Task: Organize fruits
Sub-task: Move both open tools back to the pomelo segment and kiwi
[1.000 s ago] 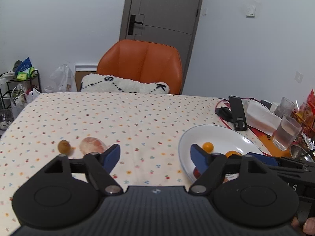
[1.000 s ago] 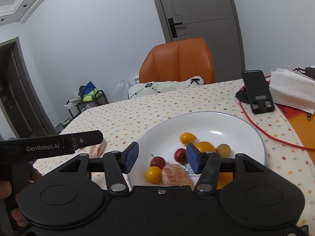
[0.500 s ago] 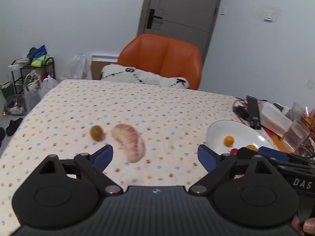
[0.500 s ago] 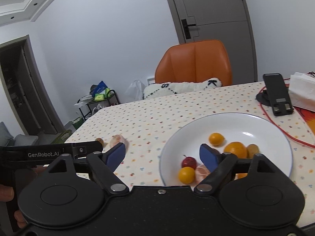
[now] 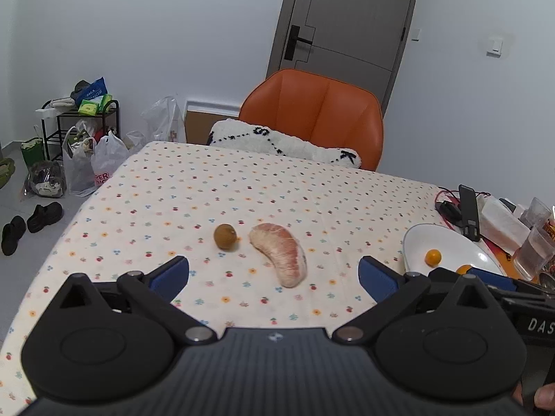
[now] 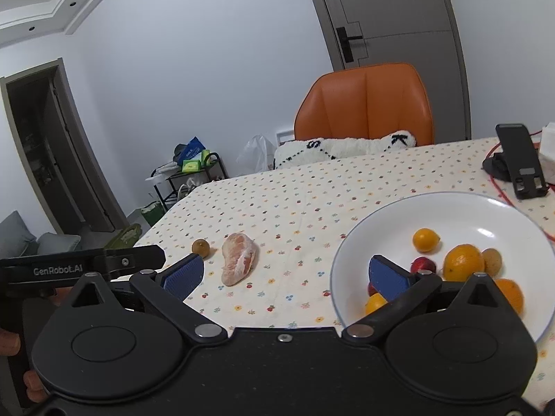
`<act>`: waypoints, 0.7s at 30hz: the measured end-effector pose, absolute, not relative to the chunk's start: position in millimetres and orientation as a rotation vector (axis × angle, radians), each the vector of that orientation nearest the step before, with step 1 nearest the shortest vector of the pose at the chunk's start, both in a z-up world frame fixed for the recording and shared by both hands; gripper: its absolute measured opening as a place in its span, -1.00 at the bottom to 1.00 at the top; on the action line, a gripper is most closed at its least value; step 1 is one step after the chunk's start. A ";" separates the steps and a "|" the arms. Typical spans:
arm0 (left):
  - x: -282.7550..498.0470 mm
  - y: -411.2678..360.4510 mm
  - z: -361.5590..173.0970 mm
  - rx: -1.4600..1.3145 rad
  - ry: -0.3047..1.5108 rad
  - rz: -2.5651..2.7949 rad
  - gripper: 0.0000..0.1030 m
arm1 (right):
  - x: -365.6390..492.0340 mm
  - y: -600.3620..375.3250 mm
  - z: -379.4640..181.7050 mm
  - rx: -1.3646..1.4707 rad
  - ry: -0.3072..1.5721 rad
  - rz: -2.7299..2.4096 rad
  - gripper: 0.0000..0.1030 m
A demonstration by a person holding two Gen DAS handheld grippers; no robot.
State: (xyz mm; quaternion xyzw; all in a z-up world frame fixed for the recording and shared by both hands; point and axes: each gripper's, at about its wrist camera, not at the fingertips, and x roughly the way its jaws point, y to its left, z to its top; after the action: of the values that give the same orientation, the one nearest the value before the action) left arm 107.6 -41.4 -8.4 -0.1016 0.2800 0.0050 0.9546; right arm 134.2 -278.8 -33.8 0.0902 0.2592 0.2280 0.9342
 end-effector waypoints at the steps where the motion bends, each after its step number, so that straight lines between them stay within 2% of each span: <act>1: 107.3 -39.6 -9.0 -0.205 0.568 0.014 1.00 | 134.6 -276.9 -34.8 0.184 0.534 0.467 0.99; 17: 107.8 -9.0 -23.5 -0.193 0.575 0.089 1.00 | 143.0 -234.4 -41.5 0.136 0.570 0.562 0.99; 20: 113.0 -2.7 -29.1 -0.207 0.601 0.089 0.99 | 148.0 -228.8 -44.2 0.135 0.582 0.572 0.94; 21: 114.4 -1.5 -30.9 -0.206 0.605 0.084 0.98 | 150.7 -227.4 -46.0 0.137 0.591 0.568 0.84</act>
State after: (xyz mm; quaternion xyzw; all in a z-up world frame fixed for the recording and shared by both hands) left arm 114.4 -1.5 -30.9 -0.1014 0.2971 0.0412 0.9486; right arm 150.7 -227.4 -46.0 0.0663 0.2869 0.2761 0.9149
